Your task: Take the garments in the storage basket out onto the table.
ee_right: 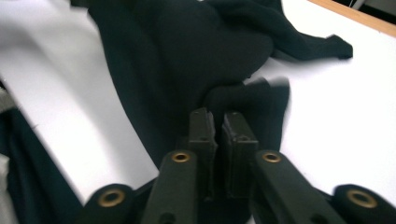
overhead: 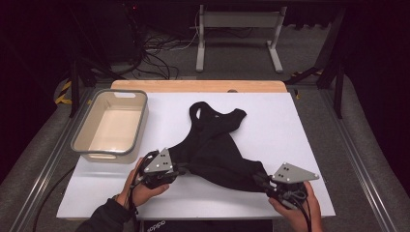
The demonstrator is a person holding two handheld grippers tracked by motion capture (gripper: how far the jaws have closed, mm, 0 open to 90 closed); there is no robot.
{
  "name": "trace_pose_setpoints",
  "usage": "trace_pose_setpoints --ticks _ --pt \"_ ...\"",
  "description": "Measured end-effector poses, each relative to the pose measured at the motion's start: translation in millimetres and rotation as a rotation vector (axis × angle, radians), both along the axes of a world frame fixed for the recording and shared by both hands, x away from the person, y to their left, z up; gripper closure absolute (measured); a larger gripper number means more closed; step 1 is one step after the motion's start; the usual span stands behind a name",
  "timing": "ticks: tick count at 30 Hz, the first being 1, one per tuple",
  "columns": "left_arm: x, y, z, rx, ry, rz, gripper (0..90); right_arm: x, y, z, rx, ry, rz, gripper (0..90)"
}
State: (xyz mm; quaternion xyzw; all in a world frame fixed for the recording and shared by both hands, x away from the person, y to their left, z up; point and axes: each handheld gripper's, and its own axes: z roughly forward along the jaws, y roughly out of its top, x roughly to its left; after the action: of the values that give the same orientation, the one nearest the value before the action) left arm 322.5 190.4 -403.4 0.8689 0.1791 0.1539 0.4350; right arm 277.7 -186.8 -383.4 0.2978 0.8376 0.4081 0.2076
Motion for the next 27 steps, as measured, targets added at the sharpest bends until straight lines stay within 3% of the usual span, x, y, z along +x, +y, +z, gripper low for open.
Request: trace_pose_setpoints --ticks 5,9,12,14,20,23,27 --pt "-5.9 15.1 -1.1 0.007 0.004 0.036 83.0 -16.8 13.7 -0.5 -0.027 0.000 0.067 77.6" --pt "-7.1 19.5 -7.7 0.033 0.007 0.091 79.0 -6.2 20.4 -10.2 -0.009 0.027 0.063 64.3" --pt "-8.1 21.6 -8.2 0.015 0.009 0.104 72.1 13.2 21.2 -21.5 0.039 0.059 0.031 53.7" --pt "-10.1 22.5 -6.2 -0.010 -0.001 0.092 64.4 26.7 23.0 -28.1 0.057 0.052 0.036 52.4" --pt "-23.2 13.9 0.9 -0.071 -0.033 0.047 51.9 77.4 35.6 -39.6 0.060 0.018 0.002 45.6" --pt "-27.3 -5.4 -6.9 -0.097 0.016 -0.024 46.9 108.9 43.1 -46.7 0.068 0.043 -0.017 42.1" --pt "-29.6 -39.6 -26.7 -0.024 0.078 -0.119 44.5 146.2 52.4 -58.2 0.101 0.087 -0.076 38.9"
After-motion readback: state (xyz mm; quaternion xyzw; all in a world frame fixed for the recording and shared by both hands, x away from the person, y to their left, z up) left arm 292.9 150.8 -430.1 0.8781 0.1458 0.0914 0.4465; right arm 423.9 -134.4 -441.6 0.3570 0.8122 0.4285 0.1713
